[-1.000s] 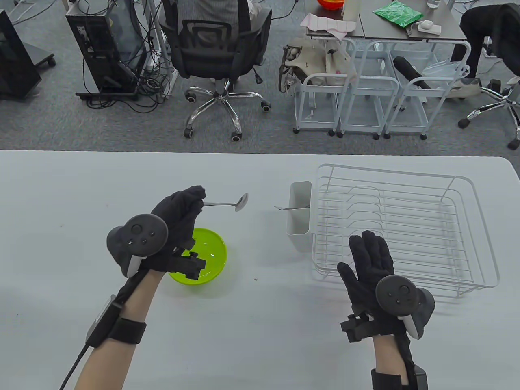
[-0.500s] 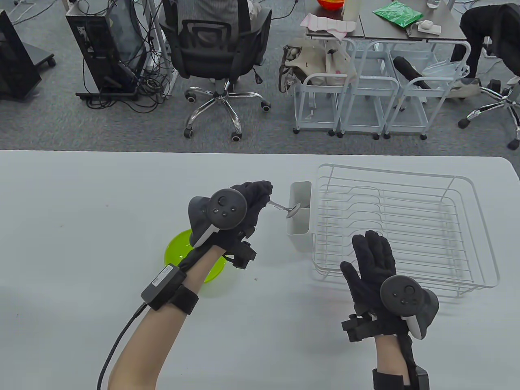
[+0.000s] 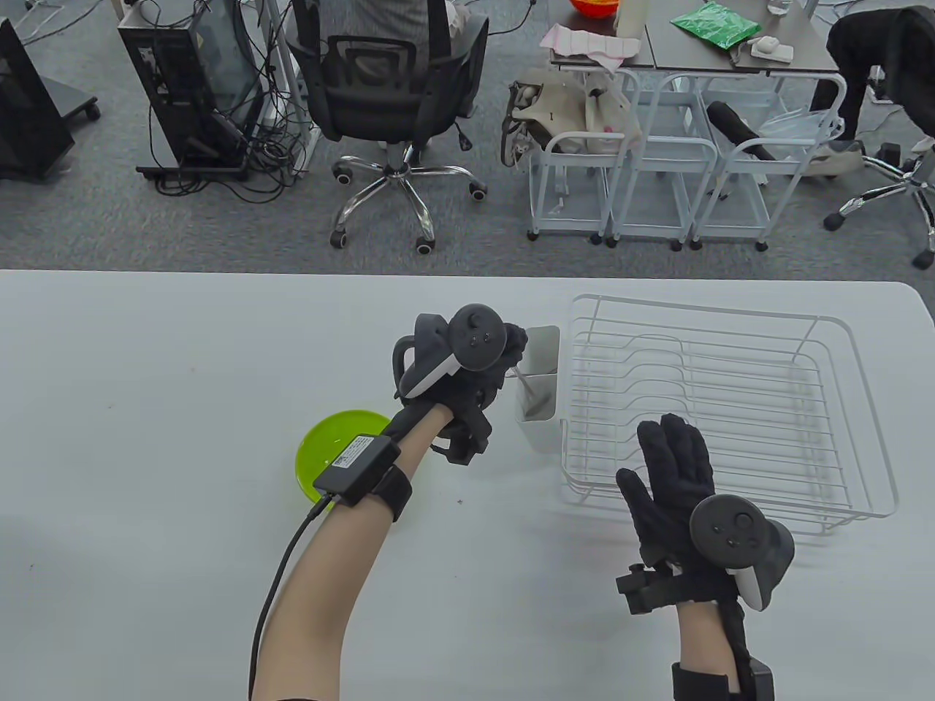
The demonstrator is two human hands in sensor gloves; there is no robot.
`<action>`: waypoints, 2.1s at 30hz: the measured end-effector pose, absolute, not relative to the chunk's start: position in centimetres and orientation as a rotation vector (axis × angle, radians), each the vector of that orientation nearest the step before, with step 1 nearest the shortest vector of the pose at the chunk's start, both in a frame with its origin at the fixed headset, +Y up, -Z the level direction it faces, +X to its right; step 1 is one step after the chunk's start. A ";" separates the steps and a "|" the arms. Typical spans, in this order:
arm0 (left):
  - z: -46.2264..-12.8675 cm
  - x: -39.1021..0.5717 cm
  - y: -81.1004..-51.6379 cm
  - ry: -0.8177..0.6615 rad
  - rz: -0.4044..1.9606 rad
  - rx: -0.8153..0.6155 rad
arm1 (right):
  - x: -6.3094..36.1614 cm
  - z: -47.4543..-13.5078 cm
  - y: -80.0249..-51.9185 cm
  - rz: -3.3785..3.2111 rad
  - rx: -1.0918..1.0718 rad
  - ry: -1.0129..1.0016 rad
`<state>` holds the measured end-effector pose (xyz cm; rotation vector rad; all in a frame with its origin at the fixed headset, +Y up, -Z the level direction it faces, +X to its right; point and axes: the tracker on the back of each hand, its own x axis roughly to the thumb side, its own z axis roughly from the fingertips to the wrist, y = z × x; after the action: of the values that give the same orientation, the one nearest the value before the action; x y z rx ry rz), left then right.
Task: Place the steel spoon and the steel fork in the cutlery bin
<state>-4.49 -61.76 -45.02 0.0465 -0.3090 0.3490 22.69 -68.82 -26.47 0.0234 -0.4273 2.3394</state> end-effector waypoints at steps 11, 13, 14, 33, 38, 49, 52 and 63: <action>-47.4 -4.1 -64.2 -0.203 0.338 0.014 | 22.6 -26.5 -68.8 2.344 0.031 -0.419; -47.1 -4.4 -64.3 -0.212 0.324 0.026 | 22.6 -26.5 -68.9 2.356 0.016 -0.430; -47.0 -4.7 -64.1 -0.219 0.297 0.049 | 22.6 -26.5 -69.0 2.367 0.011 -0.433; -36.8 -18.0 -63.7 -0.264 0.074 0.267 | 21.1 -26.7 -69.3 2.448 0.058 -0.411; -34.4 -21.1 -65.4 -0.226 0.126 0.272 | 20.9 -26.7 -69.3 2.462 0.060 -0.411; -29.8 -25.8 -70.1 -0.153 0.244 0.287 | 20.2 -26.6 -69.4 2.511 0.084 -0.418; -29.0 -26.4 -70.8 -0.148 0.223 0.298 | 19.8 -26.6 -69.4 2.534 0.094 -0.417; -29.0 -27.2 -71.2 -0.134 0.142 0.305 | 19.2 -26.7 -69.7 2.578 0.109 -0.401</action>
<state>-27.18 -71.23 -29.04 0.3054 -0.1340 0.1418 19.19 -69.71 -26.74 0.1088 -0.4005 2.5777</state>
